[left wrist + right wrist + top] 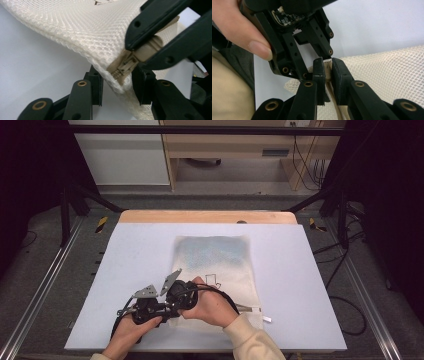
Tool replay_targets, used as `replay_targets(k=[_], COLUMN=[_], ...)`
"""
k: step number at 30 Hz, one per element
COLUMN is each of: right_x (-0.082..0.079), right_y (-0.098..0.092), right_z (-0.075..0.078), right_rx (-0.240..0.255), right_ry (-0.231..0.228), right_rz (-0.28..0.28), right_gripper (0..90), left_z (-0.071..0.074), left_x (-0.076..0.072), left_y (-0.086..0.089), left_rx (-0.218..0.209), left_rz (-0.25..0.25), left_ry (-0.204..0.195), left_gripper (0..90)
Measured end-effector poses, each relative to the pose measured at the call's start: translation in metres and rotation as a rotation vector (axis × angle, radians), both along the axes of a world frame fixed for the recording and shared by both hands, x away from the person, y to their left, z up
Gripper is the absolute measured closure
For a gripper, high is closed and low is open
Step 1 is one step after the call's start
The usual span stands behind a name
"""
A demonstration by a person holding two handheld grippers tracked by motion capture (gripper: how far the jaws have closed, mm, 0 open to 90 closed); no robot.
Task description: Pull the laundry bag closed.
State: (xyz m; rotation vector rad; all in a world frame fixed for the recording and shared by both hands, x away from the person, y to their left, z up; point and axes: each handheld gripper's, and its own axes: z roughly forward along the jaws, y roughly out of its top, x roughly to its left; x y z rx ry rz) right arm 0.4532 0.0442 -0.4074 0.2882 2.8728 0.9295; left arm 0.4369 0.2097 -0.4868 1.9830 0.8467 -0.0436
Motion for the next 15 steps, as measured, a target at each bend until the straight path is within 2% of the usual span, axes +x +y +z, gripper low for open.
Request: replay_targets(k=[11,15], right_x=[0.0004,0.0003], right_y=[-0.0015,-0.0019], right_z=[0.0009,0.0007], right_rx=[0.004,-0.01], right_ry=[-0.002,-0.005], right_rz=[-0.003,-0.004], right_gripper=[81.9,81.8], left_z=[-0.0006,-0.0002], left_x=[0.0027,0.0024], left_y=[0.0031,0.003], left_rx=[-0.016,-0.017], left_rz=[-0.019,-0.011], left_ry=[0.008,0.015], left_gripper=[77.6,81.0])
